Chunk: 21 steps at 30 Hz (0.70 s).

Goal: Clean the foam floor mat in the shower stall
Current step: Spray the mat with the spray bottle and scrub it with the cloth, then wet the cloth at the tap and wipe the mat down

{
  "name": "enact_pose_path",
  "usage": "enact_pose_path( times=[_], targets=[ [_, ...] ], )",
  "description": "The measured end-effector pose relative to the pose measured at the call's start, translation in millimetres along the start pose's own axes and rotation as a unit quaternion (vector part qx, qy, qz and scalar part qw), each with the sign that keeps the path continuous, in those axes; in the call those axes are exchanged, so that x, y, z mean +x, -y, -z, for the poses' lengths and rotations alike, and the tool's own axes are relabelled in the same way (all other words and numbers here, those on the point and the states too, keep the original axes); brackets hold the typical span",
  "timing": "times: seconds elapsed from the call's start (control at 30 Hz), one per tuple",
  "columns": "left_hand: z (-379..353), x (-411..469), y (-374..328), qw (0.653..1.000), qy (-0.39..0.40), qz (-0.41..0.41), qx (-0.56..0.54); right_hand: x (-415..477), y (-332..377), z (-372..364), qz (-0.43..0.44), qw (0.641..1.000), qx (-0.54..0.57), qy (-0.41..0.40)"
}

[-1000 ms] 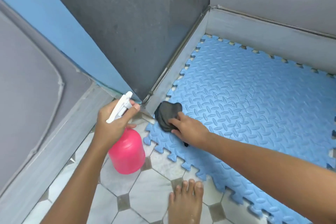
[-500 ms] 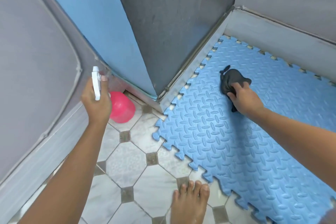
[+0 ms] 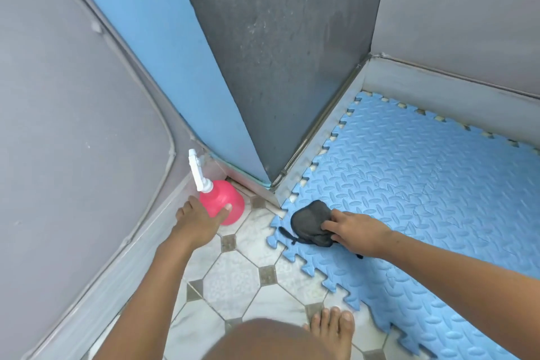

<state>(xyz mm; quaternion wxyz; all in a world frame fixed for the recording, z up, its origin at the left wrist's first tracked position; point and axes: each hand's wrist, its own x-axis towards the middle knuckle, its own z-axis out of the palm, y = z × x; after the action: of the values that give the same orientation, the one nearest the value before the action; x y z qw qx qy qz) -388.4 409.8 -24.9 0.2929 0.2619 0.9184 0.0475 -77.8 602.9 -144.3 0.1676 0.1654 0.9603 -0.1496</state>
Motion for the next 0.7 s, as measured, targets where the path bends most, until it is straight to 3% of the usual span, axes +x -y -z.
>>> enact_pose_path(
  times=[0.07,0.17,0.23,0.33,0.5,0.53,0.63,0.7],
  targets=[
    [18,-31,-34,0.993,0.072,-0.073,0.049,-15,-14,17,-0.027,0.999,-0.011,-0.017],
    [51,-69,-101,0.965,0.046,-0.249,0.065,-42,-40,63,-0.087,0.995,0.01,-0.055],
    [73,-92,-159,0.935,-0.015,-0.354,0.014,-61,-57,107,-0.127,0.987,0.019,-0.096],
    [113,-116,-243,0.853,-0.155,-0.496,-0.045,-89,-77,180,-0.174,0.97,0.036,-0.167],
    [189,-140,-374,0.707,-0.397,-0.582,-0.065,-123,-100,286,-0.245,0.903,0.107,-0.336],
    [204,-141,-401,0.693,-0.421,-0.584,-0.038,-127,-103,303,-0.255,0.887,0.123,-0.364],
    [248,-137,-468,0.746,-0.435,-0.483,0.142,-135,-106,348,-0.27,0.849,0.173,-0.42],
    [270,-123,-495,0.785,-0.397,-0.408,0.245,-139,-104,370,-0.276,0.831,0.203,-0.439]
  ],
)
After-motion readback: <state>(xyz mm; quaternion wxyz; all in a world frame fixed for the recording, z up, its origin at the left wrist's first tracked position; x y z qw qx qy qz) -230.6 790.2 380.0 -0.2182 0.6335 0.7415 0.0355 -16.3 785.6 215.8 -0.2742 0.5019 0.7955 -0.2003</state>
